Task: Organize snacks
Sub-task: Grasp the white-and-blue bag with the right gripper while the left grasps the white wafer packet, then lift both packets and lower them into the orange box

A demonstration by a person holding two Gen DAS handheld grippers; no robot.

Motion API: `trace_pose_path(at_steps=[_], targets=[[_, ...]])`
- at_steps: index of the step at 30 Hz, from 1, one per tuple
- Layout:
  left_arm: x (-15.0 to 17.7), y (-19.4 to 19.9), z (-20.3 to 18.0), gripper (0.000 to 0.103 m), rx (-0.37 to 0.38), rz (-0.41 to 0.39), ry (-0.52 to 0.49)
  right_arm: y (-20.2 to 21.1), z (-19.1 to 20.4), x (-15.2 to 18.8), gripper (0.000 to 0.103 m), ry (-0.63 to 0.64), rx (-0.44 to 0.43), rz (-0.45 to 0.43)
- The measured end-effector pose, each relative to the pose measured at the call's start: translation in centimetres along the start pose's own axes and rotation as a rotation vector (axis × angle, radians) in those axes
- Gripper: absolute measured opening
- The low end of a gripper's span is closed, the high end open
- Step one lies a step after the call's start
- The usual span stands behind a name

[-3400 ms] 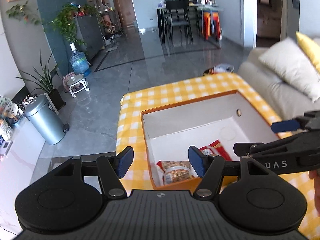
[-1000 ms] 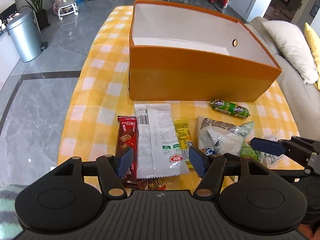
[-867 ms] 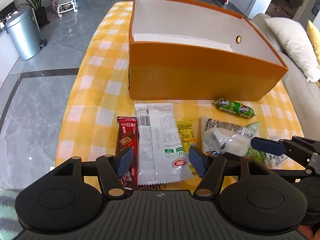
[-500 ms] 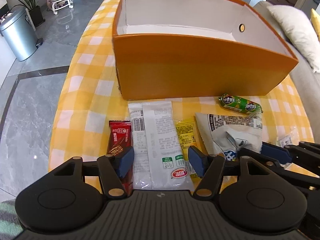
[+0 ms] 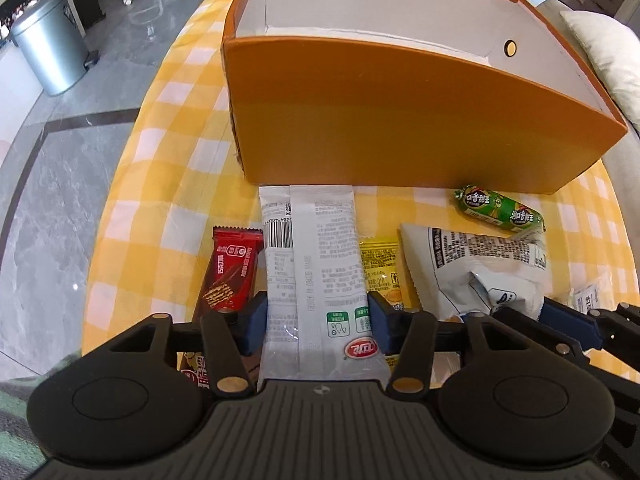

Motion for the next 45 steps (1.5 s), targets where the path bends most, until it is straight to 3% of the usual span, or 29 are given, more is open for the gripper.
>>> trace_pose_path(at_steps=[14, 27, 37, 45], targets=[[1.0, 6.1, -0.6, 0.055, 0.059, -0.115, 0.036, 2.5, -0.8, -0.3, 0.01, -0.02, -0.001, -0.052], [1.5, 12.7, -2.1, 0.055, 0.129, -0.244, 0.026, 10.1, -0.6, -1.0, 0.008, -0.005, 0.001, -0.197], [-2.1, 16.0, -3.2, 0.055, 0.126, -0.361, -0.034, 15.4, -1.5, -3.1, 0.008, 0.008, 0.033, -0.339], [-6.5, 15.5, -4.5, 0.055, 0.12, -0.392, -0.079, 15.1, -3.3, -7.6, 0.008, 0.022, 0.071, -0.395]])
Point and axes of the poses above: each gripper's, at about its wrist camera, not at the fingertips, and y roughly against the way its jaws point, z to its left, x to its underside, the point moved 2 cm from there along -y, roughly the way its jaws point, and after that the axes turned 4 degrees about -z, right-handed, at the moved point
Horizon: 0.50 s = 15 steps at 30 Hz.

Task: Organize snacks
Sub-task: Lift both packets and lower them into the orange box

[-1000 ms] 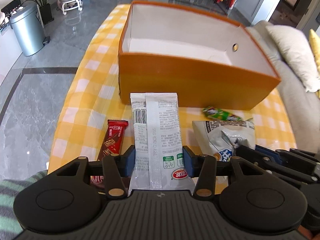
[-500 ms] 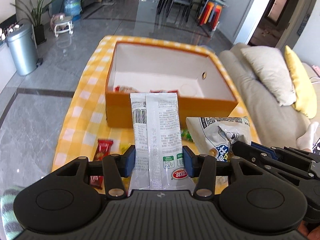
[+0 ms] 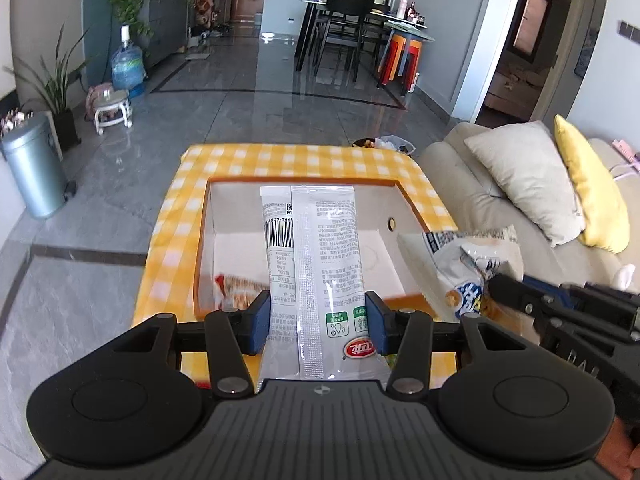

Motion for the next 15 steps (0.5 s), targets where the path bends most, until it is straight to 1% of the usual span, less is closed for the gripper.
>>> trace_pose_path(at_steps=[3, 8, 11, 13, 15], targets=[[-0.9, -1.7, 0.0, 0.055, -0.017, 0.004, -0.023, -2.0, -0.5, -1.5, 0.008, 0.001, 0.01, 0.002], [-1.9, -4.5, 0.2, 0.055, -0.048, 0.04, -0.052, -5.7, -0.9, -3.4, 0.008, 0.042, 0.035, 0.02], [-2.2, -6.5, 0.5, 0.055, -0.058, 0.08, -0.071, -8.0, -0.9, -3.8, 0.008, 0.07, 0.041, 0.055], [-2.2, -7.9, 0.7, 0.055, -0.055, 0.118, -0.072, -9.7, -0.6, -4.0, 0.008, 0.098, 0.04, 0.087], [-2.0, -9.1, 0.9, 0.055, -0.065, 0.15, -0.095, -11.3, -0.5, -3.7, 0.008, 0.131, 0.041, 0.127]])
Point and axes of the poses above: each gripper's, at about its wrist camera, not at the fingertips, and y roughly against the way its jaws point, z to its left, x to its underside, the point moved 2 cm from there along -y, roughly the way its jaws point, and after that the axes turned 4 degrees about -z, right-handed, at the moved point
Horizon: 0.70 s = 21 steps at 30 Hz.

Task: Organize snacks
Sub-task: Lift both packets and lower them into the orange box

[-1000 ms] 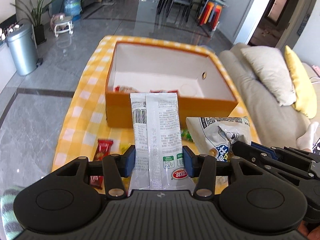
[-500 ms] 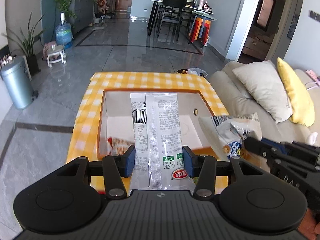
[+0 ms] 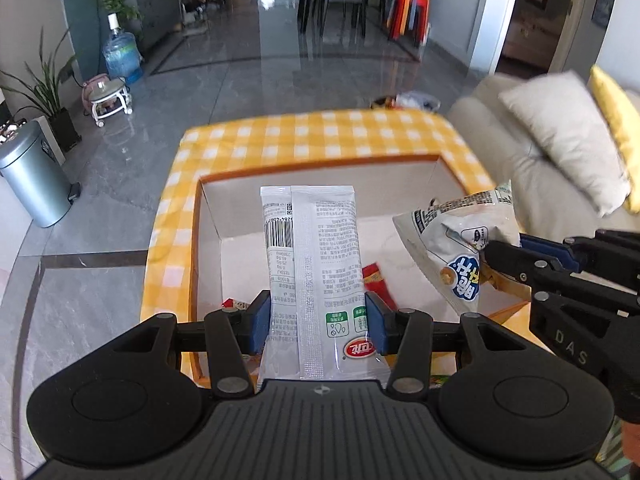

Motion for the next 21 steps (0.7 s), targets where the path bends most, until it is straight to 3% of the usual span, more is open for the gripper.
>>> trace_pose_path(at_steps=[7, 21], targets=[[0.5, -3.9, 0.5, 0.055, -0.007, 0.119, -0.024, -5.6, 0.5, 0.5, 0.008, 0.079, 0.015, 0.188], [1.0, -8.9, 1.4, 0.055, -0.057, 0.258, -0.042, -11.5, 0.9, 2.1, 0.007, 0.156, 0.042, 0.357]])
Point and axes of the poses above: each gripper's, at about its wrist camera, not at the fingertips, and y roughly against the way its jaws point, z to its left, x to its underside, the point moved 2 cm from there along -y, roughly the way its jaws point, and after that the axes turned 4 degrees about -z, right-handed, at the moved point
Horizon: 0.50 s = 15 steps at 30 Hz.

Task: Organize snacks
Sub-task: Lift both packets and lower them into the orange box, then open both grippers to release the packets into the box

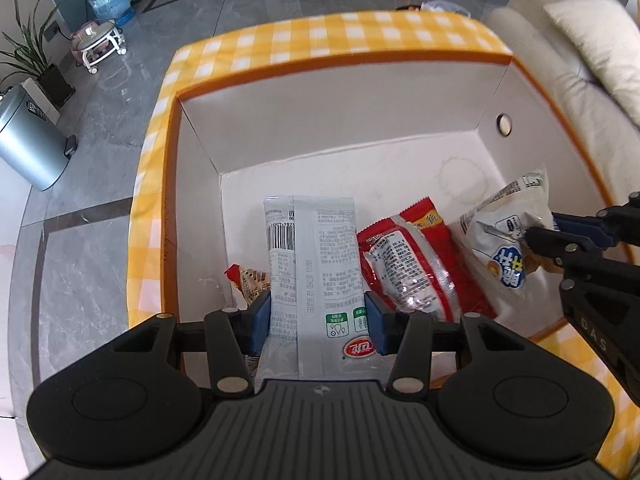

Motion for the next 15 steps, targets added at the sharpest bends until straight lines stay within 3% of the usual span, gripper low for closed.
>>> trace_pose_path(at_steps=[10, 15], targets=[[0.3, -1.1, -0.4, 0.056, -0.03, 0.035, -0.031, -2.3, 0.6, -0.1, 0.007, 0.027, 0.011, 0.113], [0.3, -1.1, -0.6, 0.063, -0.046, 0.03, -0.049, -2.8, 0.4, -0.1, 0.008, 0.011, 0.006, 0.138]])
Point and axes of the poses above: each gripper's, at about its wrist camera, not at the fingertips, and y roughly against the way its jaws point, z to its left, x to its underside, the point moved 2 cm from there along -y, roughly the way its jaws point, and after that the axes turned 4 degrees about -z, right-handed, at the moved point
